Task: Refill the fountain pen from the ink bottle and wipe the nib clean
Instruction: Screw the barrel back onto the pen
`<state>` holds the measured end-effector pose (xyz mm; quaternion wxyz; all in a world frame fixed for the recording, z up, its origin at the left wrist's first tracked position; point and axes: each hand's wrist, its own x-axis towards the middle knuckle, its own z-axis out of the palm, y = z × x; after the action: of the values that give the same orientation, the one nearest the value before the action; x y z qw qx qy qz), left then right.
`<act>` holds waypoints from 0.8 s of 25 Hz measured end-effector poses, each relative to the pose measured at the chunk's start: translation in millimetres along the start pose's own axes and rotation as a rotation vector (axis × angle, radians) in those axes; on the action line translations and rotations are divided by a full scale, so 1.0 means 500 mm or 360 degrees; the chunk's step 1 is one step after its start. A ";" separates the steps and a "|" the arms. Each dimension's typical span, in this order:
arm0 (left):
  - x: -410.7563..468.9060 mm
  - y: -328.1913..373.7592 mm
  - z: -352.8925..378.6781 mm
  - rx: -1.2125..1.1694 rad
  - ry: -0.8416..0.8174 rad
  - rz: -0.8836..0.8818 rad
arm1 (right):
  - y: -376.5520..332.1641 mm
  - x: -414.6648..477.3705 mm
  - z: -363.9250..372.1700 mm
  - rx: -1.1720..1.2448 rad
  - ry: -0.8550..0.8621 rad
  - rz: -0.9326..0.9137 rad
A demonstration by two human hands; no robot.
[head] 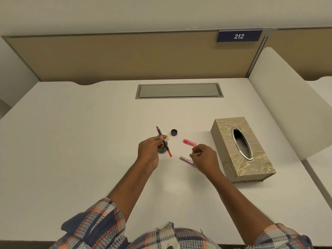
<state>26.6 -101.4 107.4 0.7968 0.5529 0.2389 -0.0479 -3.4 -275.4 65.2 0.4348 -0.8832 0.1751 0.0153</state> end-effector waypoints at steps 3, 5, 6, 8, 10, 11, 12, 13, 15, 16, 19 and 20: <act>0.006 0.003 -0.003 -0.0073 -0.0005 -0.0081 | 0.051 -0.005 0.007 -0.0341 -0.0073 -0.0056; 0.009 0.003 -0.001 -0.0128 0.0003 -0.0169 | 0.072 -0.006 0.018 -0.0485 -0.0091 -0.0081; 0.009 0.003 0.001 -0.0158 0.0003 -0.0205 | 0.076 -0.006 0.020 -0.0523 -0.0099 -0.0078; 0.005 0.006 0.006 -0.0216 0.0002 -0.0250 | 0.082 -0.003 0.022 -0.0568 -0.0118 -0.0077; 0.003 0.009 0.009 -0.0268 0.0013 -0.0277 | 0.087 0.000 0.024 -0.0614 -0.0114 -0.0093; 0.003 0.010 0.010 -0.0291 0.0019 -0.0288 | 0.089 0.000 0.024 -0.0635 -0.0106 -0.0112; 0.003 0.011 0.009 -0.0317 0.0026 -0.0297 | 0.089 -0.001 0.025 -0.0640 -0.0100 -0.0133; 0.003 0.013 0.008 -0.0346 0.0035 -0.0305 | 0.090 -0.002 0.026 -0.0618 -0.0089 -0.0158; 0.004 0.015 0.006 -0.0384 0.0060 -0.0307 | 0.085 -0.009 0.026 -0.0462 -0.0046 -0.0140; 0.005 0.017 0.005 -0.0397 0.0081 -0.0295 | 0.075 -0.016 0.021 -0.0345 -0.0017 -0.0111; 0.008 0.027 0.000 -0.0448 0.0146 -0.0258 | 0.035 -0.038 -0.001 -0.0024 0.0070 -0.0162; 0.012 0.029 -0.002 -0.0469 0.0155 -0.0255 | 0.020 -0.045 -0.008 0.0035 0.0078 -0.0209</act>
<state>36.3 -93.8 117.0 0.8503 0.4111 0.3250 -0.0489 -28.2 -277.4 64.4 0.4400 -0.8881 0.1274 -0.0369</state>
